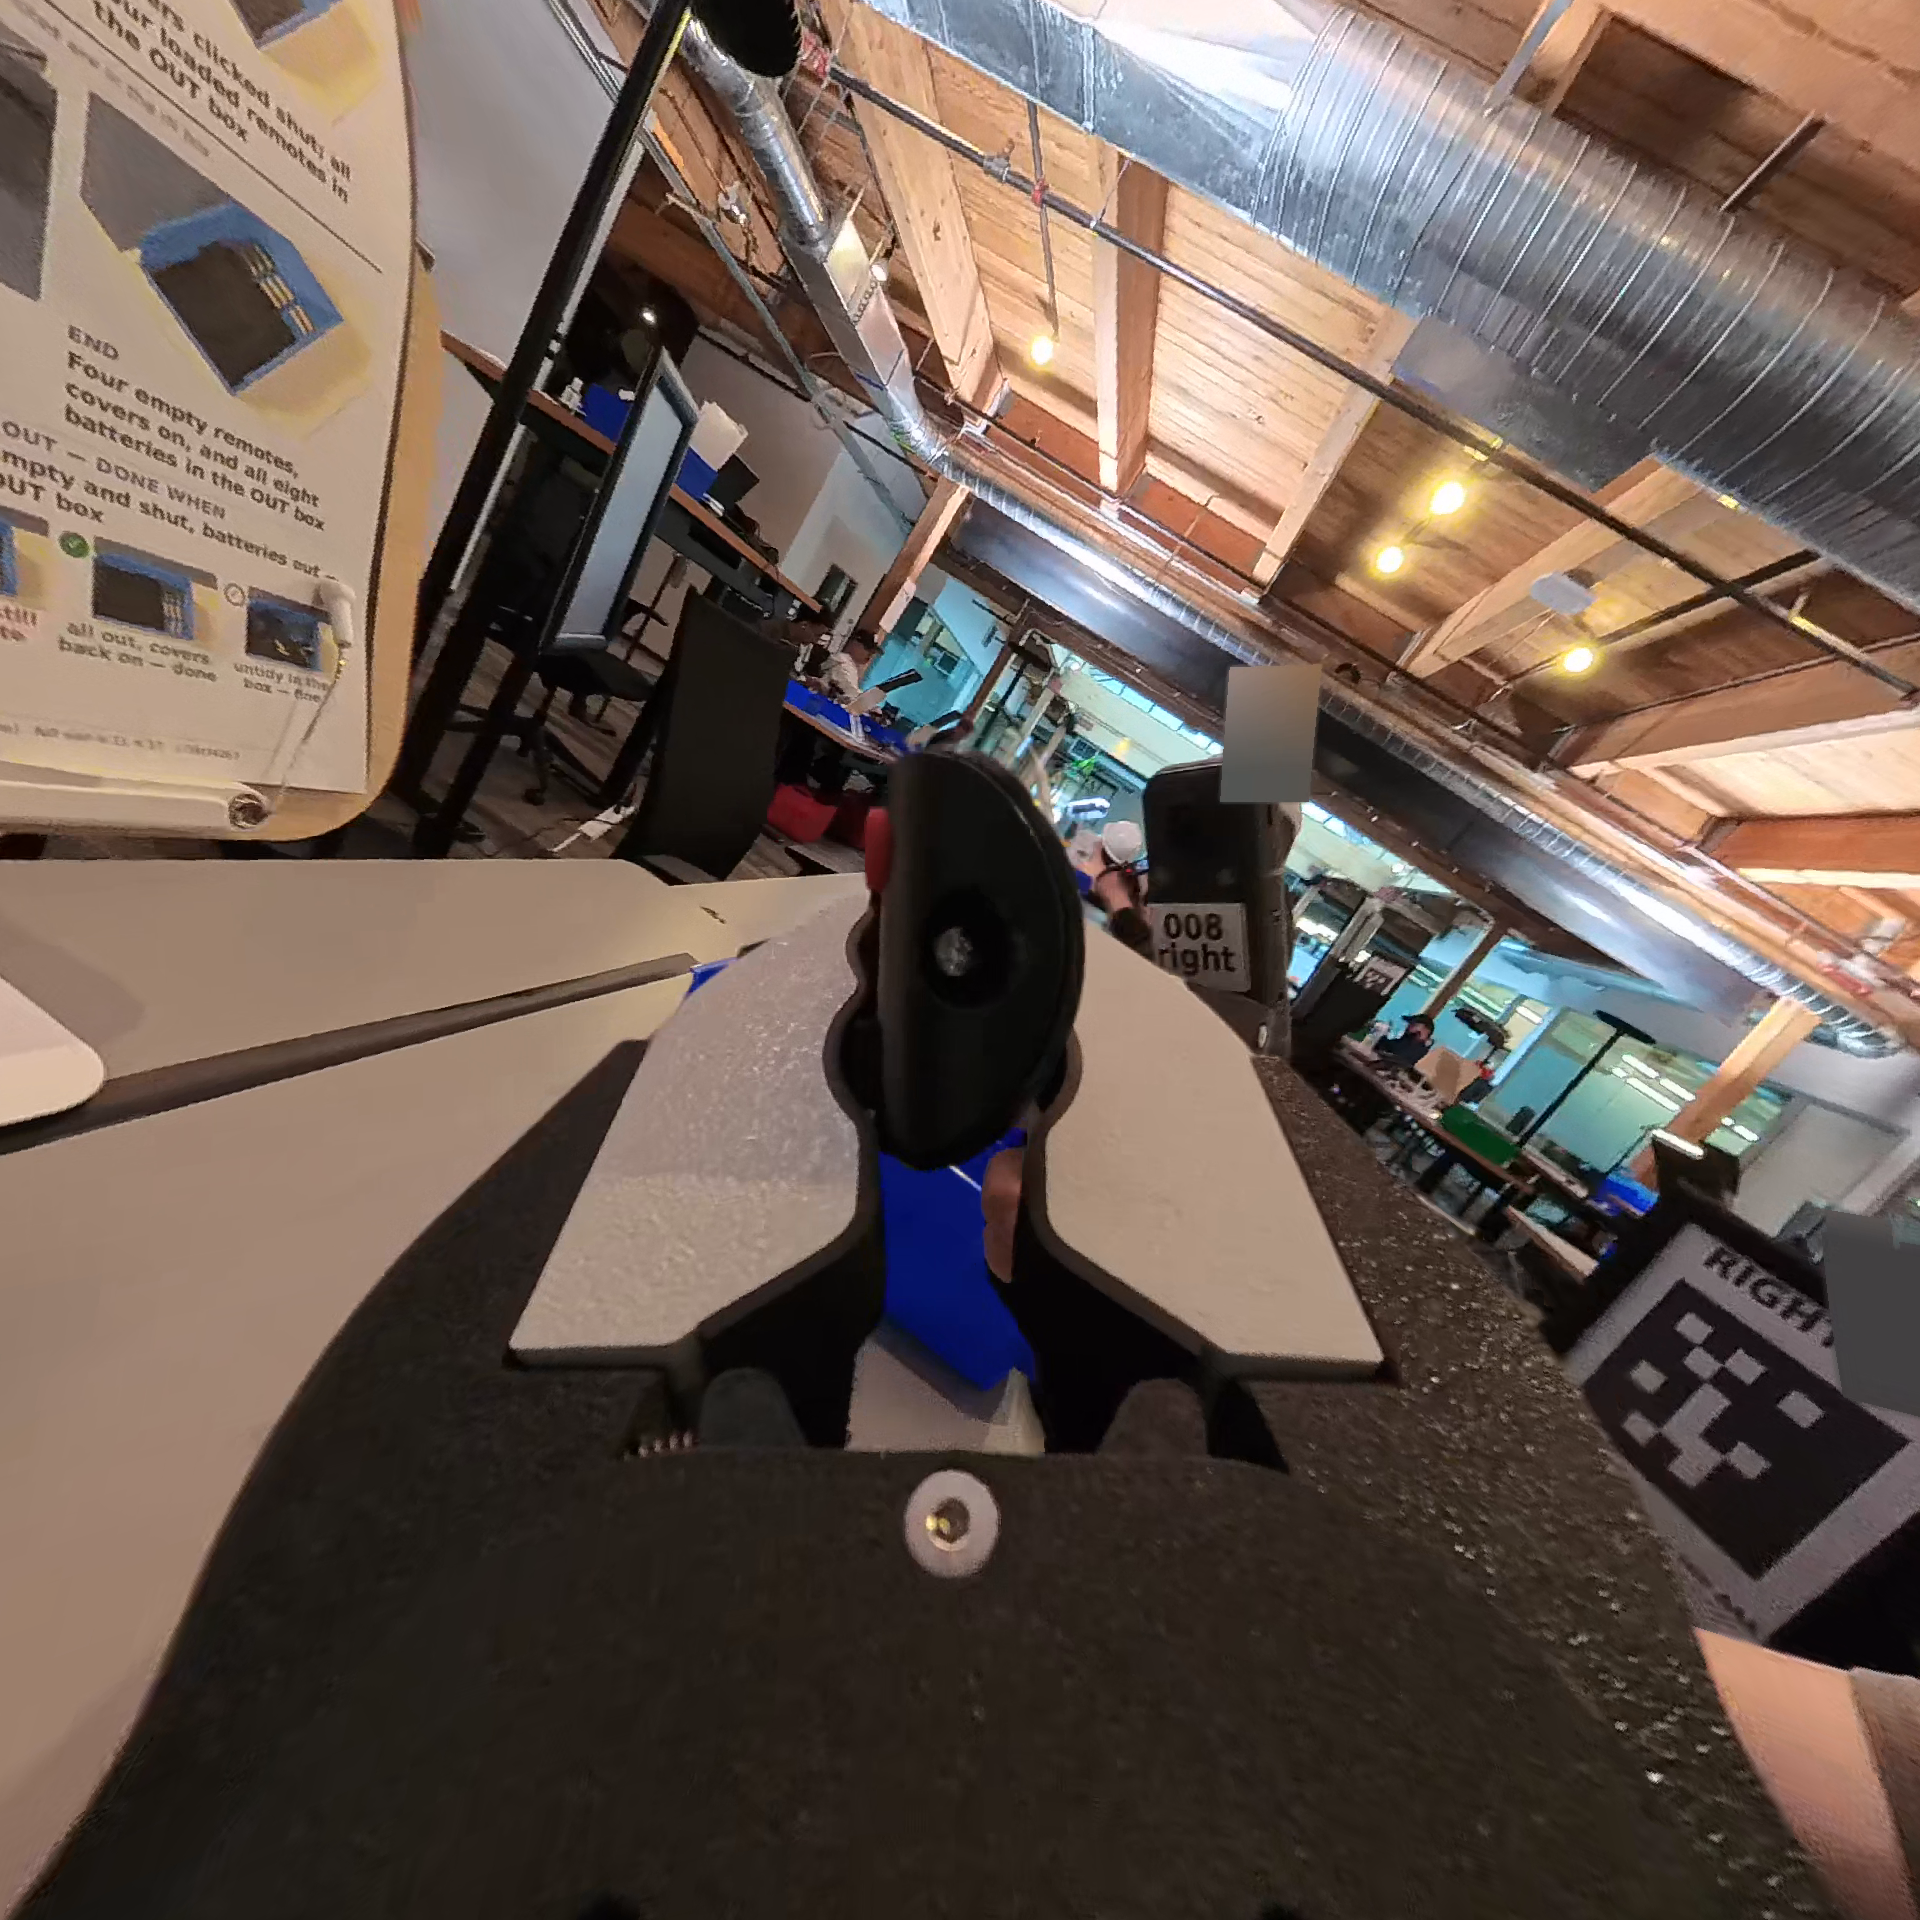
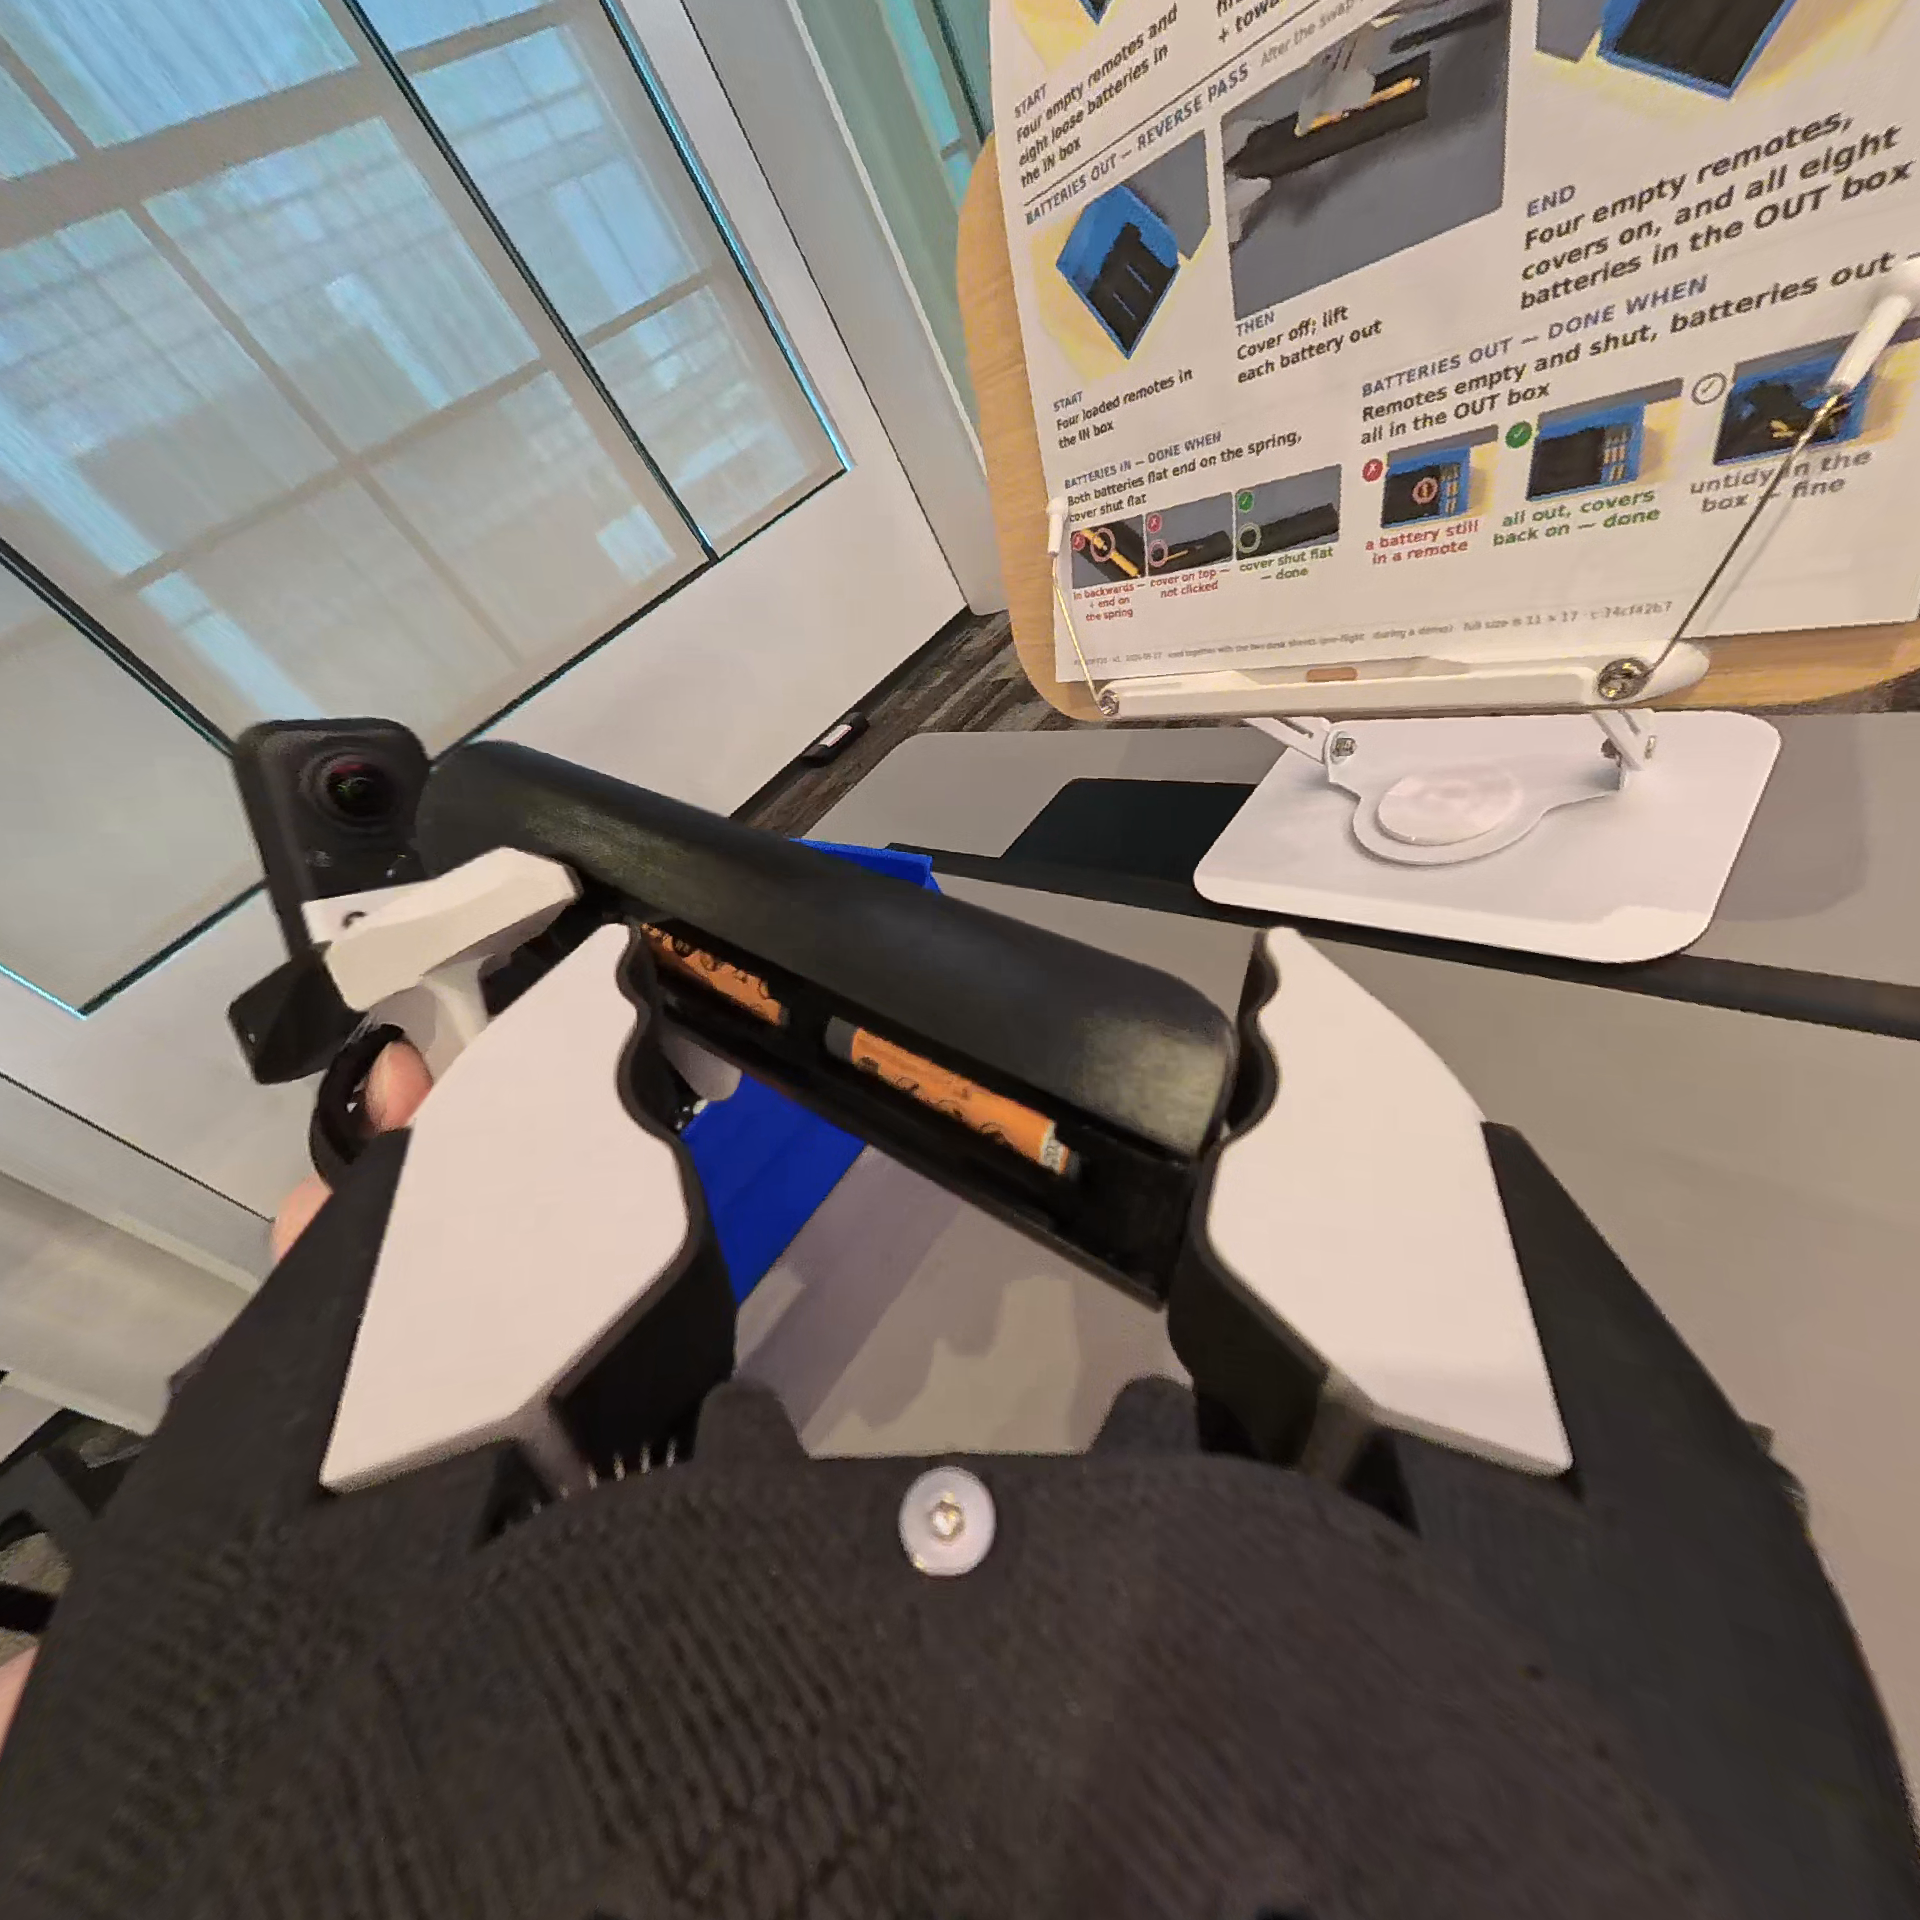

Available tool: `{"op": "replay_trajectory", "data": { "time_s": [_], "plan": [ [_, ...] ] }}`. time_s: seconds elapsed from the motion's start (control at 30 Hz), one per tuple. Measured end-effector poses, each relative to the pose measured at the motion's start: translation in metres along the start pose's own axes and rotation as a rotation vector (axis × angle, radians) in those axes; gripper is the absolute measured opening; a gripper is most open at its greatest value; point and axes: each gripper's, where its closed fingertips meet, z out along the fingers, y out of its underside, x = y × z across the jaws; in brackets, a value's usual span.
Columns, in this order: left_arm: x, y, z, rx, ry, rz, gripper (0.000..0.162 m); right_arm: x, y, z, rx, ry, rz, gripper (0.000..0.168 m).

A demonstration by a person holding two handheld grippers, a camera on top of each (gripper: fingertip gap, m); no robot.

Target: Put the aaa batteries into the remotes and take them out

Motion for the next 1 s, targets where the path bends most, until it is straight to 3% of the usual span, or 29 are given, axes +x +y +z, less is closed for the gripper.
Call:
{"op": "replay_trajectory", "data": {
  "time_s": [0.17,0.27,0.37,0.5,0.8,1.0],
  "plan": [
    [0.004,-0.007,-0.002,0.01,0.027,0.009,0.025,-0.013,-0.012,-0.008,0.063,-0.067,-0.066,0.099],
    [0.004,-0.02,-0.009,0.054,0.055,-0.037,0.025,-0.019,-0.036,-0.029,0.201,-0.173,0.062,0.099],
    [0.007,-0.028,-0.014,0.061,0.122,-0.086,0.025,-0.005,-0.048,-0.045,0.245,-0.144,0.08,0.098],
    [0.014,-0.034,-0.018,0.043,0.172,-0.09,0.025,-0.004,-0.047,-0.05,0.214,-0.147,0.029,0.095],
    [0.018,-0.03,-0.015,0.0,0.124,0.022,0.025,-0.009,-0.024,-0.031,0.077,-0.081,-0.113,0.092],
    [0.021,-0.03,-0.016,0.002,0.156,0.011,0.025,-0.009,-0.02,-0.027,0.061,-0.091,-0.089,0.092]
  ]
}}
